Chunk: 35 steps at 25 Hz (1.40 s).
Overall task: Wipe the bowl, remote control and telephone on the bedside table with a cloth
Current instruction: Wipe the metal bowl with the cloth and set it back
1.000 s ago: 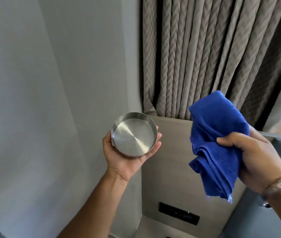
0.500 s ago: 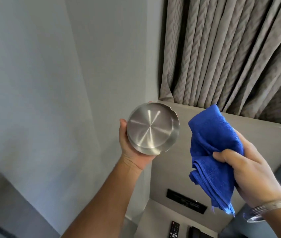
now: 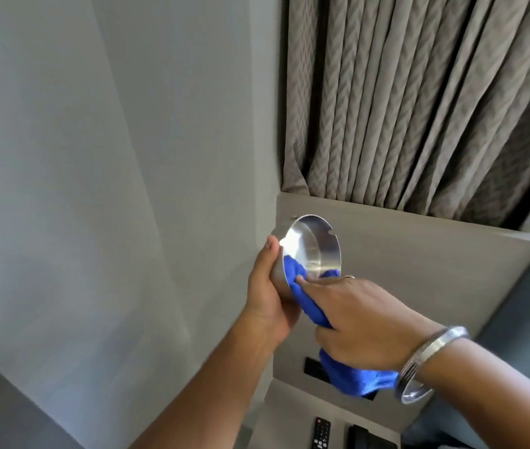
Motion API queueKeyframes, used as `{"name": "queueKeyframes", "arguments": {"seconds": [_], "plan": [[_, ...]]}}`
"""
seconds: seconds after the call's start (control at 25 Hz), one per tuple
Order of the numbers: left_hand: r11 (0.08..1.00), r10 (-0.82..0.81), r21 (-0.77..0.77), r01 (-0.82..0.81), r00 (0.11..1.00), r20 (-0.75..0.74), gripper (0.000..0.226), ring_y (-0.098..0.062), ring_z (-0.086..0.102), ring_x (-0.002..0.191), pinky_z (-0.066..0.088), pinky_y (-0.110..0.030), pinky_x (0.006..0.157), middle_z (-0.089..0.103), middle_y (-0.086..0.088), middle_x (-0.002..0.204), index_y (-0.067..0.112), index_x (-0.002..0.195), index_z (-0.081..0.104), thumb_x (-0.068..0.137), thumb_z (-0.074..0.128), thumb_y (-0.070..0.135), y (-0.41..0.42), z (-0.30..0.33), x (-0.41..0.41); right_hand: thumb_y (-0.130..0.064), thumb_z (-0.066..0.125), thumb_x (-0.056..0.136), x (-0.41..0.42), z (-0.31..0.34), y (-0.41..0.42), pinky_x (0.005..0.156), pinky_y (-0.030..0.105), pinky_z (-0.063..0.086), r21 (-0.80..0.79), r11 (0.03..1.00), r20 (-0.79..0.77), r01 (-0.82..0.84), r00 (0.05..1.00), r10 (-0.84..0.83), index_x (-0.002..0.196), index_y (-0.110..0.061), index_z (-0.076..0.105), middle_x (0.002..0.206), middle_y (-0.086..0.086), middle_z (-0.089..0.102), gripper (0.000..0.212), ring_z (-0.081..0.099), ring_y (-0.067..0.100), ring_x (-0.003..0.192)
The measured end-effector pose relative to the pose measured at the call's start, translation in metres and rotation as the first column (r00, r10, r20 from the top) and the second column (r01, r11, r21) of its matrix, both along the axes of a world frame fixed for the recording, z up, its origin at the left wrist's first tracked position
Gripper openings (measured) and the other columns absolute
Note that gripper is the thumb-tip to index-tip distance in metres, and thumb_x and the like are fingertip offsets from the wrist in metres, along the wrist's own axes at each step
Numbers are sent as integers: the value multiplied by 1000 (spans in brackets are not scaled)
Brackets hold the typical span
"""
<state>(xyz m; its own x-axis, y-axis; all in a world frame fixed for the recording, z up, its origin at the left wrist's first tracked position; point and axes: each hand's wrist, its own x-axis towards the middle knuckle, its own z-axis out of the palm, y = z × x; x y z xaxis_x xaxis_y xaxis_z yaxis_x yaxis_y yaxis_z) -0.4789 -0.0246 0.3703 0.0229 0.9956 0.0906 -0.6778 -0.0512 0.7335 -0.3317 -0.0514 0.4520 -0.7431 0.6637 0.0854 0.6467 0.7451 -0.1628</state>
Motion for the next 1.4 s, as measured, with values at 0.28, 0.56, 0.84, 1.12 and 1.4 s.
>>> {"name": "queueKeyframes", "arguments": {"seconds": [0.28, 0.56, 0.84, 1.12, 1.4], "plan": [[989, -105, -83, 123, 976, 192, 87, -38, 49, 134, 32, -53, 116, 53, -21, 145, 10, 140, 54, 75, 69, 66, 5, -26, -7, 7, 47, 67, 16, -8, 23, 64, 39, 50, -864, 369, -485, -343, 365, -795, 82, 5, 58, 66, 16, 59, 19, 59, 30, 60], [966, -238, -70, 250, 959, 155, 74, -35, 45, 136, 32, -47, 116, 55, -18, 142, 9, 145, 46, 92, 52, 61, 0, -49, 12, -8, 52, 72, -2, -22, 29, 61, 21, 41, -445, 887, -394, 121, 863, -316, 74, -15, 47, 74, -3, 55, 8, 52, 15, 69], [897, -359, -212, 387, 920, 157, 83, -34, 63, 114, 46, -42, 101, 70, -20, 116, 0, 122, 65, 80, 55, 71, 3, -77, -4, 1, 49, 69, 3, -49, 27, 61, 26, 47, -833, 536, -326, -135, 903, -280, 94, -1, 61, 71, 6, 58, 28, 55, 13, 65], [814, -298, -417, 403, 908, 294, 71, -43, 50, 131, 33, -66, 106, 56, -20, 142, 15, 138, 56, 84, 62, 60, 1, -178, -23, -12, 62, 78, 57, -138, 44, 82, 44, 56, -817, 73, -330, -572, 359, -873, 118, 1, 61, 114, 25, 65, 42, 66, 38, 98], [573, -90, -810, -125, 973, -213, 28, -27, 66, 89, 53, -36, 69, 70, -10, 97, 18, 97, 74, 85, 58, 38, 6, -396, -39, -25, 56, 89, 113, -343, 33, 82, 40, 55, -952, 33, -29, -303, -17, -999, 121, -6, 60, 115, 16, 68, 38, 64, 32, 101]]}}
